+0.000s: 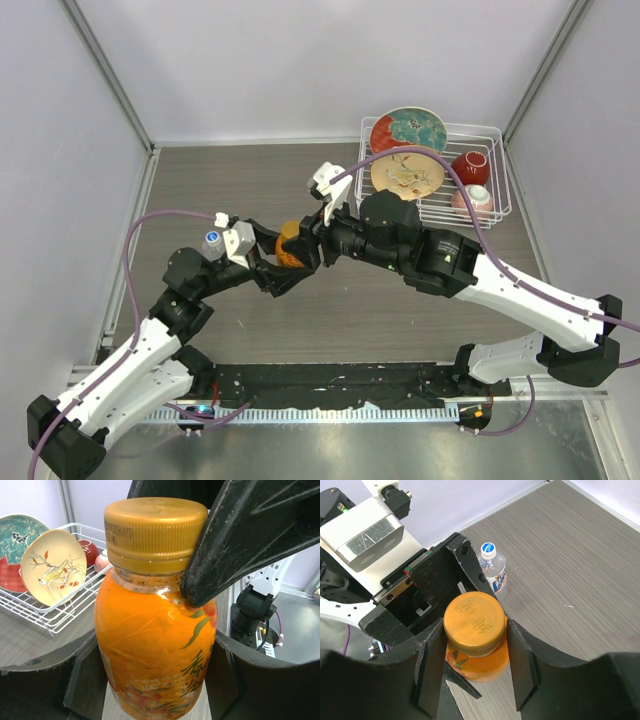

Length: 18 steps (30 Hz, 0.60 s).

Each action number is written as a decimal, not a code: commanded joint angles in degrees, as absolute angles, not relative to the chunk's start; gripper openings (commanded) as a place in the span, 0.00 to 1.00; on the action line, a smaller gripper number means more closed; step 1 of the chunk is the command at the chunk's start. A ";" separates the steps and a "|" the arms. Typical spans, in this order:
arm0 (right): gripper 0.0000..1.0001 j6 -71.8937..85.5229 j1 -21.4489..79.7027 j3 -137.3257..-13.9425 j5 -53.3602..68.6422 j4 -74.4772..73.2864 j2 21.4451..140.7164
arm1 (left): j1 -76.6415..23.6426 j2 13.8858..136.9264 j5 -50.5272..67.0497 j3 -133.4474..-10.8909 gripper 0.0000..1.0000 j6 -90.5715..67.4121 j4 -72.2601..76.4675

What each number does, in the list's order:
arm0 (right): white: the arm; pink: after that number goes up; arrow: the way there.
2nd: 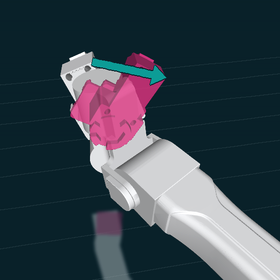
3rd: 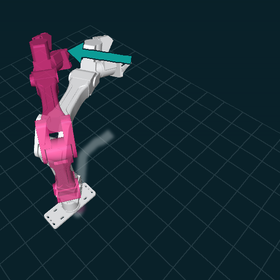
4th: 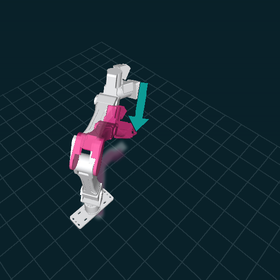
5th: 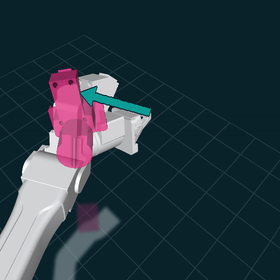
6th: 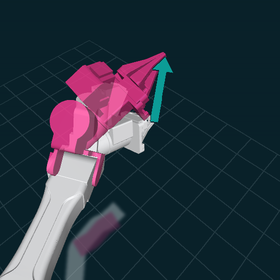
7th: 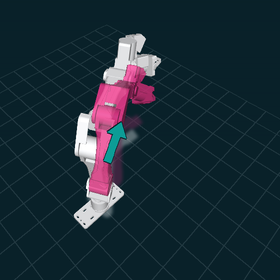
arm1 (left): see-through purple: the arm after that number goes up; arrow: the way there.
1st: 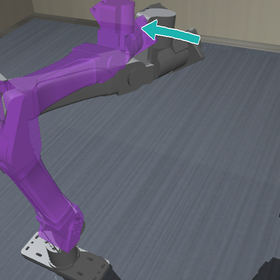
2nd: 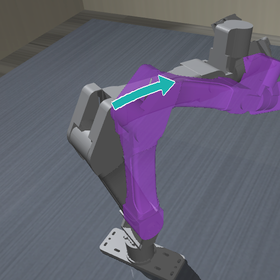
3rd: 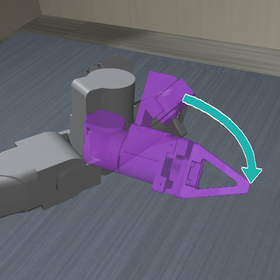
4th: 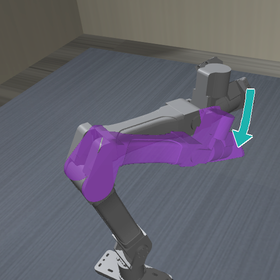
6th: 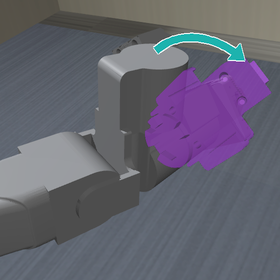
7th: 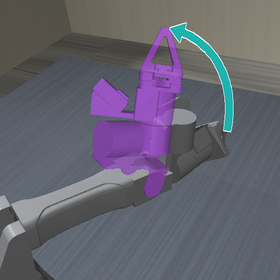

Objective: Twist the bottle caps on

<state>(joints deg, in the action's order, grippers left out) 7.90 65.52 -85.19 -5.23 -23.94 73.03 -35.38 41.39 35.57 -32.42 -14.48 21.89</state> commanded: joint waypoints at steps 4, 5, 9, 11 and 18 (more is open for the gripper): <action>0.56 6.59 65.74 -84.20 -4.05 -18.72 72.51 | -35.51 40.52 37.44 -31.99 0.00 -13.97 24.52; 0.56 6.50 65.74 -83.94 -3.09 -18.02 72.42 | -35.51 40.60 37.35 -31.99 0.00 -13.97 24.43; 0.48 6.42 65.74 -83.67 -2.63 -17.49 72.42 | -35.51 40.34 36.39 -31.99 0.00 -13.62 24.17; 0.42 6.42 65.74 -83.41 -2.64 -17.67 72.68 | -35.51 40.25 36.30 -31.99 0.00 -13.62 24.08; 0.08 5.98 65.74 -83.06 -5.70 -18.81 72.60 | -35.51 38.94 30.09 -31.55 0.35 -13.62 23.47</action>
<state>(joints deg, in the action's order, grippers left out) 6.72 65.52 -83.33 -3.70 -20.56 73.03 -35.40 40.69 35.64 -31.55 -14.37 21.91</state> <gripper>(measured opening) 0.491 0.677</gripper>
